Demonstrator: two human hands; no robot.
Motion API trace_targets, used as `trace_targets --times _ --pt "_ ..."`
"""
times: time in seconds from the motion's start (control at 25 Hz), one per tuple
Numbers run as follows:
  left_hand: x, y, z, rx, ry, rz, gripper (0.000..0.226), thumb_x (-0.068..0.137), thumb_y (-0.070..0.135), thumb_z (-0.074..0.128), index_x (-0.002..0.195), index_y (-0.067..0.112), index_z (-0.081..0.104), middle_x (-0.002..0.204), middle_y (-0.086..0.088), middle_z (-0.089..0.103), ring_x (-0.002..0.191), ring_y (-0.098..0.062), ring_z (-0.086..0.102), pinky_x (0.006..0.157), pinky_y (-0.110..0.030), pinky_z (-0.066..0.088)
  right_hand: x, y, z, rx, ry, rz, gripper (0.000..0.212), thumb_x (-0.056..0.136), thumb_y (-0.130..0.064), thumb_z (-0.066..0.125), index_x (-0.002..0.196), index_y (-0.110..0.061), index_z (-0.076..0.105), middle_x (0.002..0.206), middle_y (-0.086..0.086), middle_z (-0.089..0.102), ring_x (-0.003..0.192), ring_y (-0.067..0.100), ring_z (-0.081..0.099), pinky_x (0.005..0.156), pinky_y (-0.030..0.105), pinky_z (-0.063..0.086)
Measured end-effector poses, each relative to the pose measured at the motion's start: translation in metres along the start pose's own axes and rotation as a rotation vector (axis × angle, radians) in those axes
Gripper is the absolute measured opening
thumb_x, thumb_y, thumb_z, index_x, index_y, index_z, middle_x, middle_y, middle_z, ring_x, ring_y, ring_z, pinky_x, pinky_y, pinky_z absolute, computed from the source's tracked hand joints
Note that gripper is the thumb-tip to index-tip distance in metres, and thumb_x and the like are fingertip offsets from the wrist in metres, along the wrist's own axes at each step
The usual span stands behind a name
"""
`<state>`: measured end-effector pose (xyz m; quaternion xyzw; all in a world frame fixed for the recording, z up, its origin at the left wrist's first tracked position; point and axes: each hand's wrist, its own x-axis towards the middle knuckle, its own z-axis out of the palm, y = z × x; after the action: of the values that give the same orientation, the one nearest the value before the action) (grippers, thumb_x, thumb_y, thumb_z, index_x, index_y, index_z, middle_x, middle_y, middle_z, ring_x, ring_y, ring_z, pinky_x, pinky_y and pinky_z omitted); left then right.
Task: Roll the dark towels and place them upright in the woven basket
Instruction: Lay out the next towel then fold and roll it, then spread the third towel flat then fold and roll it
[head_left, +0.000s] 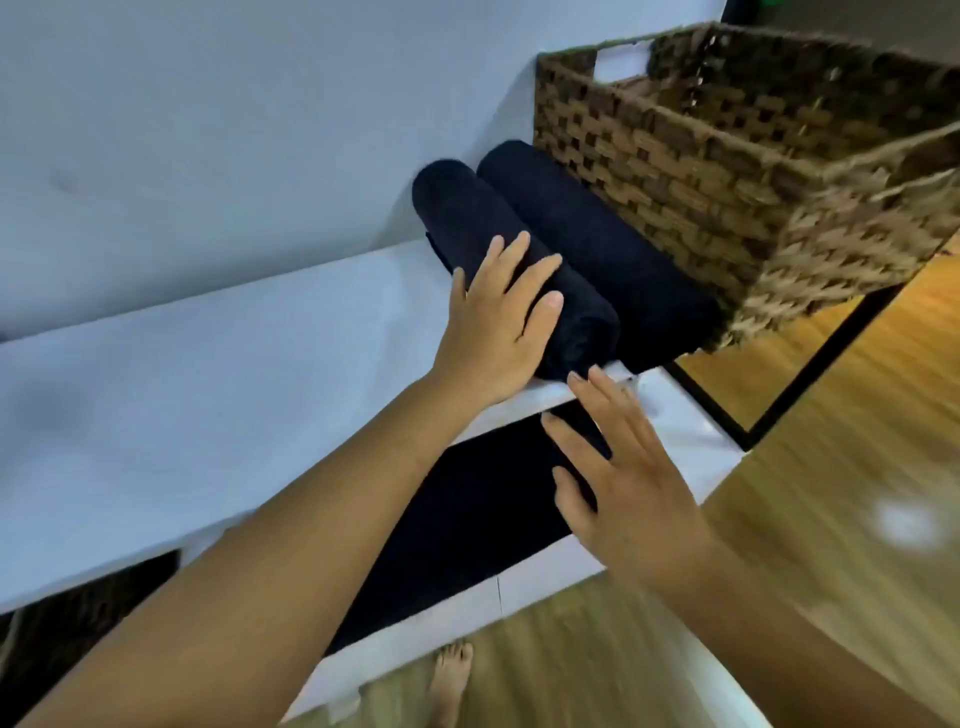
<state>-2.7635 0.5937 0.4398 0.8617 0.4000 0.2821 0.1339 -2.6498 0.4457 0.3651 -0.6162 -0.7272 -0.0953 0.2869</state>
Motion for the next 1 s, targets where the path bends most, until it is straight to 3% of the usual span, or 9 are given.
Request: trace_targets --times 0.12,0.16,0.2,0.28,0.36,0.48,0.64,0.76,1.0 --pt "-0.118 0.017 0.02 -0.022 0.174 0.176 0.036 0.095 0.021 0.048 0.126 0.008 0.062 0.138 -0.01 0.053 0.13 -0.025 0.047 0.115 -0.05 0.023 -0.09 0.011 0.042 0.212 -0.282 0.249 0.046 0.09 -0.03 0.057 0.135 -0.018 0.056 0.15 0.009 0.043 0.145 0.02 0.025 0.107 0.045 0.043" --pt "-0.167 0.013 0.035 -0.04 0.141 0.146 0.031 0.093 0.019 0.052 0.119 0.01 0.065 0.128 -0.005 0.059 0.119 -0.021 0.054 0.111 -0.044 0.031 -0.112 0.014 0.057 0.245 -0.394 0.311 0.047 0.091 -0.03 0.058 0.136 -0.02 0.055 0.149 0.006 0.043 0.144 0.017 0.027 0.105 0.042 0.045" --pt "-0.216 0.007 0.05 -0.091 0.05 0.021 0.027 0.092 0.02 0.053 0.115 0.015 0.066 0.12 0.003 0.061 0.111 -0.015 0.056 0.104 -0.037 0.037 -0.129 0.016 0.071 0.266 -0.508 0.355 0.047 0.092 -0.03 0.059 0.138 -0.023 0.053 0.15 0.003 0.042 0.143 0.015 0.028 0.108 0.037 0.043" --pt "-0.296 -0.013 0.08 -0.291 -0.073 -0.432 0.017 0.095 0.019 0.055 0.108 0.025 0.064 0.11 0.014 0.062 0.103 -0.008 0.06 0.09 -0.028 0.046 -0.147 0.016 0.091 0.324 -0.676 0.451 0.049 0.093 -0.027 0.06 0.14 -0.023 0.05 0.148 0.0 0.044 0.139 0.012 0.035 0.109 0.02 0.03" --pt "-0.355 -0.048 0.108 -0.473 -0.044 -0.935 0.019 0.095 0.01 0.057 0.092 0.026 0.066 0.098 0.01 0.068 0.094 -0.015 0.065 0.082 -0.028 0.05 -0.158 0.009 0.114 0.342 -0.822 0.446 0.049 0.091 -0.03 0.056 0.139 -0.02 0.051 0.143 0.001 0.051 0.13 0.014 0.047 0.104 0.017 0.031" --pt "-0.387 -0.088 0.124 -0.727 0.116 -1.362 0.02 0.093 0.003 0.057 0.09 0.02 0.068 0.101 -0.01 0.07 0.094 -0.032 0.066 0.087 -0.038 0.051 -0.162 -0.009 0.157 0.386 -0.993 0.503 0.048 0.09 -0.034 0.055 0.135 -0.019 0.056 0.134 -0.001 0.06 0.119 0.016 0.057 0.099 0.022 0.04" --pt "-0.388 -0.139 0.137 -1.213 0.44 -1.652 0.025 0.097 0.008 0.053 0.121 0.013 0.057 0.116 -0.006 0.066 0.106 -0.022 0.066 0.099 -0.036 0.05 -0.145 -0.02 0.207 0.744 -0.784 1.131 0.042 0.088 -0.017 0.069 0.13 -0.013 0.059 0.122 0.004 0.065 0.109 0.022 0.064 0.098 0.036 0.051" --pt "-0.377 -0.161 0.152 -1.388 0.484 -1.684 0.029 0.098 0.011 0.053 0.128 0.014 0.054 0.123 -0.004 0.065 0.112 -0.019 0.065 0.099 -0.033 0.05 -0.127 -0.027 0.235 1.119 -0.585 1.536 0.03 0.09 -0.004 0.064 0.119 -0.004 0.058 0.115 0.013 0.065 0.106 0.028 0.066 0.097 0.043 0.052" --pt "-0.321 -0.149 0.198 -1.629 0.413 -1.718 0.024 0.099 0.016 0.055 0.122 0.008 0.056 0.126 -0.009 0.064 0.114 -0.025 0.065 0.1 -0.038 0.051 -0.121 -0.039 0.269 1.212 -0.452 1.729 0.003 0.093 -0.01 0.064 0.095 -0.01 0.066 0.116 0.01 0.066 0.104 0.021 0.068 0.085 0.035 0.058"
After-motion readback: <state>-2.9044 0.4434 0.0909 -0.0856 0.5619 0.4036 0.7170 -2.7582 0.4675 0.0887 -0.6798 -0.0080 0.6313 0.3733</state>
